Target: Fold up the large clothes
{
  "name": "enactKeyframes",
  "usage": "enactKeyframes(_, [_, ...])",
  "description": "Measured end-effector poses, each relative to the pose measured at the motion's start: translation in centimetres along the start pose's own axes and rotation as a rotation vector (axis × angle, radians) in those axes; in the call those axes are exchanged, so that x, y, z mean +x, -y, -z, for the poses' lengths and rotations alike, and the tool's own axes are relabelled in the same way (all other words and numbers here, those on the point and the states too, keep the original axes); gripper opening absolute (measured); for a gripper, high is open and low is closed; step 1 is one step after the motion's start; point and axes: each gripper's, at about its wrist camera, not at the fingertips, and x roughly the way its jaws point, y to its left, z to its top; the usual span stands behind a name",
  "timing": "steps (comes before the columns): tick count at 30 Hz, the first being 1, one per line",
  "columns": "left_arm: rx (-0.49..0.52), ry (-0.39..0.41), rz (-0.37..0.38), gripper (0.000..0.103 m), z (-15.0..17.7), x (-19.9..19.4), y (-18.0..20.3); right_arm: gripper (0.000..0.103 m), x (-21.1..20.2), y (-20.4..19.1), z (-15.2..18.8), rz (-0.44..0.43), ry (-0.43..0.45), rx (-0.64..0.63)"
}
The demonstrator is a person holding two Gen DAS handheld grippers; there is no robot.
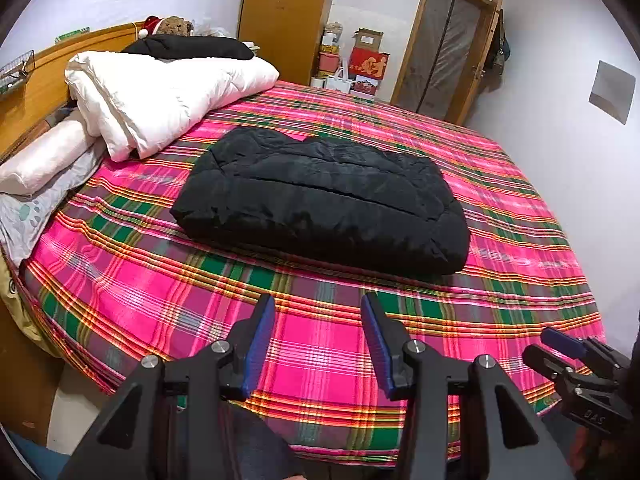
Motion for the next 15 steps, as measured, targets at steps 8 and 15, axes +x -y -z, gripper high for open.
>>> enactKeyframes(8, [-0.005,0.002,-0.026,0.047,-0.09,0.19,0.04,0.058,0.19,0.42,0.07,0.001,-0.001,0.012])
enactKeyframes(15, [-0.011,0.003,-0.062,0.053,-0.16,0.48,0.07,0.058,0.30,0.96,0.11,-0.002,-0.001,0.024])
